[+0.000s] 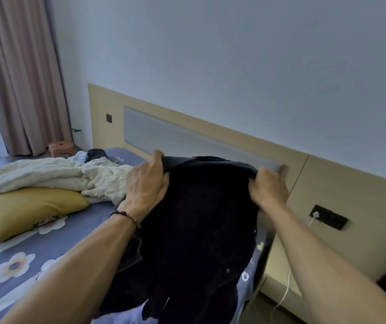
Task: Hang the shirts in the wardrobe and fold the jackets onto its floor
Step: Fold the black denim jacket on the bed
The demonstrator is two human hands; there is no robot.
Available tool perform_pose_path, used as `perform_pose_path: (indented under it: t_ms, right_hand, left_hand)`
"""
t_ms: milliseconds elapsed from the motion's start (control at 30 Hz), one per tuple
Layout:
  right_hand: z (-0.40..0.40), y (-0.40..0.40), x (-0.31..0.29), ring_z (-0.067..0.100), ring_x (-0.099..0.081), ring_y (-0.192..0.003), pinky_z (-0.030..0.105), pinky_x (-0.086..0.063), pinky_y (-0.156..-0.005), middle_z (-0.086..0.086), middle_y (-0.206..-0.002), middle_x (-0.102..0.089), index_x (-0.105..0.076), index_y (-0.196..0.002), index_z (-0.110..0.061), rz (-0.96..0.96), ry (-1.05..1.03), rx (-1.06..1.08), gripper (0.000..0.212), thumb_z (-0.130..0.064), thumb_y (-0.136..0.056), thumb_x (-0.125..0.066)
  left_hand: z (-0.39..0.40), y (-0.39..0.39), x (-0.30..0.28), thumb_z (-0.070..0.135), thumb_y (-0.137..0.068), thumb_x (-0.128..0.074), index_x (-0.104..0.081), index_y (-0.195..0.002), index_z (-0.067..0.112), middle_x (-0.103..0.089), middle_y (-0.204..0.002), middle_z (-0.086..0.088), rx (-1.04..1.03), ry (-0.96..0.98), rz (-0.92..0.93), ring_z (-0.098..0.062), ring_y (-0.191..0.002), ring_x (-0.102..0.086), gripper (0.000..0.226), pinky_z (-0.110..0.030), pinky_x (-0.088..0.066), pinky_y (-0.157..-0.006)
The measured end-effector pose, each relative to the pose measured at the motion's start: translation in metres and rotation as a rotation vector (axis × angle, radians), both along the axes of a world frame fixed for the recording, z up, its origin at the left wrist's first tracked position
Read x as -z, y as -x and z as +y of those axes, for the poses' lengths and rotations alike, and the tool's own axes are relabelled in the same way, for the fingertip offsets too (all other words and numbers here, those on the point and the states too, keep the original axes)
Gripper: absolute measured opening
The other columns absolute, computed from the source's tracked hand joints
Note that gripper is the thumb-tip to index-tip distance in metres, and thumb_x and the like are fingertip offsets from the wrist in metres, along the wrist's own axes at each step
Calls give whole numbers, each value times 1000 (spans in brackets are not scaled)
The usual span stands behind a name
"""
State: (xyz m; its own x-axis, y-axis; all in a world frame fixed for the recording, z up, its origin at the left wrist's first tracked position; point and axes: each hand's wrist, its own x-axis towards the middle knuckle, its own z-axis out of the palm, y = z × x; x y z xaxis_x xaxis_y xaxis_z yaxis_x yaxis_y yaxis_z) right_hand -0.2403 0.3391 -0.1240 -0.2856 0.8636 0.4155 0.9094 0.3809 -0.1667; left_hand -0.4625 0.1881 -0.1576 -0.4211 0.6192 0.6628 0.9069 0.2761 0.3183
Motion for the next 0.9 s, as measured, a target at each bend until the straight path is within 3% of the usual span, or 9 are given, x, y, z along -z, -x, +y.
perform_pose_path:
  t_ms: [100,167,233,333,433,567,667,800,900]
  right_hand:
    - [6,-3,2,34,-66,-71,28,-43,-56,22,-92,-66,-58,-100,2,317,333,-22,20,-11,-92,-44]
    - [1,-7,-4,22,-58,-42,21,-38,-40,21,-74,-66,-56,-104,4,566,552,-68,24,-5,-91,-38]
    - [-9,-23,-9,14,-46,-29,16,-33,-38,16,-61,-60,-54,-109,3,784,728,-91,29,0,-91,-32]
    - [-28,-55,-13,11,-54,-31,15,-37,-34,11,-51,-62,-55,-100,-3,1039,948,-156,31,1,-93,-26]
    - [-41,-82,-20,17,-68,-47,20,-47,-37,10,-56,-68,-55,-96,-5,1225,1077,-232,30,3,-95,-26]
    - [-50,-98,-34,24,-73,-62,26,-55,-46,13,-67,-72,-57,-103,-5,1353,1133,-346,26,3,-95,-34]
    - [-55,-93,-32,22,-73,-62,25,-56,-47,12,-74,-73,-60,-95,-6,1341,1130,-392,16,2,-91,-47]
    - [-57,-69,12,19,-72,-58,26,-59,-51,8,-65,-72,-60,-88,-7,1244,1201,-364,9,1,-86,-59]
    - [-55,-43,60,18,-72,-60,26,-59,-54,11,-65,-72,-62,-91,-4,1118,1271,-313,7,0,-85,-62]
  left_hand:
    - [-10,-9,-26,30,-94,-49,-46,-95,12,-61,-86,-13,-98,150,39,-38,-77,-61,19,-38,-41,-61]
    - [-20,-20,-30,29,-94,-47,-53,-94,9,-61,-91,-13,-150,255,12,-37,-83,-61,21,-36,-39,-63]
    - [-30,-43,-24,26,-95,-47,-56,-95,6,-62,-94,-16,-177,320,-7,-37,-89,-61,21,-34,-35,-64]
    - [-40,-83,-14,22,-94,-47,-53,-93,6,-63,-101,-20,-176,314,-91,-38,-95,-59,17,-35,-36,-69]
    - [-43,-111,-17,17,-90,-45,-57,-110,5,-63,-107,-22,-182,263,-264,-40,-98,-59,26,-38,-43,-75]
    - [-54,-130,-32,17,-88,-44,-57,-109,8,-63,-102,-23,-230,177,-274,-42,-93,-59,26,-44,-50,-78]
    - [-63,-125,-28,18,-86,-45,-59,-109,11,-63,-99,-20,-264,198,-285,-41,-92,-59,28,-45,-51,-78]
    - [-69,-109,17,23,-87,-47,-57,-105,9,-61,-103,-18,-321,279,-377,-39,-88,-58,24,-42,-51,-76]
    - [-75,-94,71,21,-91,-48,-58,-97,9,-60,-91,-16,-359,407,-510,-36,-76,-55,17,-39,-46,-65]
